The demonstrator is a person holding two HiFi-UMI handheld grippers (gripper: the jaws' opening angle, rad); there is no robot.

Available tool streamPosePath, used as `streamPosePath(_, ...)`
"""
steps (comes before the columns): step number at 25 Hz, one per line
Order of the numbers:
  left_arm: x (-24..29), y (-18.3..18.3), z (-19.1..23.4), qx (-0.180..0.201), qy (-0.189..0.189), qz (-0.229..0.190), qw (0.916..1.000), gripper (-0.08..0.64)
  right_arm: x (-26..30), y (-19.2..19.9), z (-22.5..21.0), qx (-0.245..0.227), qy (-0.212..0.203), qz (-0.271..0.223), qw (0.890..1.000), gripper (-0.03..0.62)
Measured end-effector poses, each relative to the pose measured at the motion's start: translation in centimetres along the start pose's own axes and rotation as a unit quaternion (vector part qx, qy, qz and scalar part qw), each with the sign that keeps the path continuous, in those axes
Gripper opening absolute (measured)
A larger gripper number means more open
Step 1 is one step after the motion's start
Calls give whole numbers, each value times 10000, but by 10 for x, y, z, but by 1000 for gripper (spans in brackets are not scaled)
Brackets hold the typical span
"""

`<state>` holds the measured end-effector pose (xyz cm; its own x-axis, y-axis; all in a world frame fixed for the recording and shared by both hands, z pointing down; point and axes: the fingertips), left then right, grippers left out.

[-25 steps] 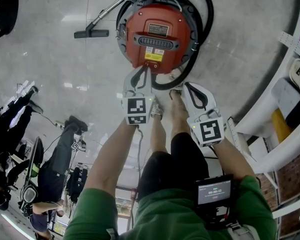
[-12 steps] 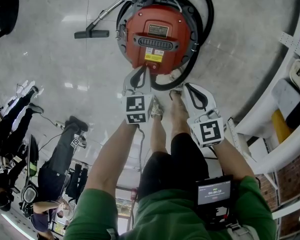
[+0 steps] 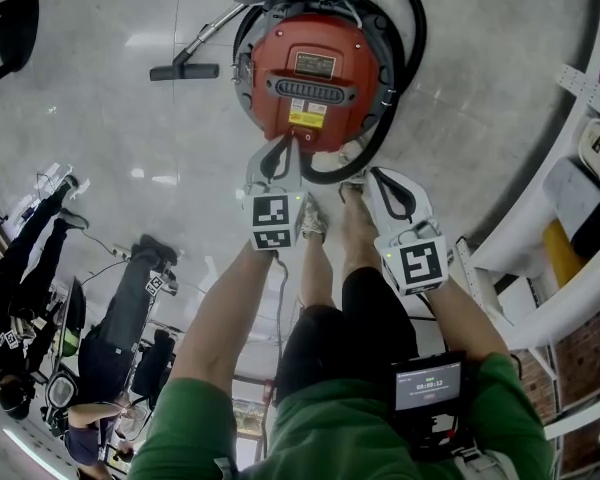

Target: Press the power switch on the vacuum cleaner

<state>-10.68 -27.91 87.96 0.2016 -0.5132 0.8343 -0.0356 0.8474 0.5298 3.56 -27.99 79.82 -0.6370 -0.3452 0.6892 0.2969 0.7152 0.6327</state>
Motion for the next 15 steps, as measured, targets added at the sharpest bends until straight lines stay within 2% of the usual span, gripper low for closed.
streamPosePath(8, 1, 1, 0, -2, -24, 100, 9999, 23, -4, -3, 0, -37, -13, -64, 10000, 2)
streamPosePath(15, -5, -6, 6, 91, -238, 144, 9996, 14, -16, -16, -1, -149, 19, -134, 9998, 3)
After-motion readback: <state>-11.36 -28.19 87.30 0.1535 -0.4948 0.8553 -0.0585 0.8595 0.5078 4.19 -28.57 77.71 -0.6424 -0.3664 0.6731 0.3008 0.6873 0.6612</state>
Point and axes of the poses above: the fingertips, and each gripper's own axes: x forward along the fingers, z to its left, y out of its underside, and after that the axes turned 1 degree about z, right-handed
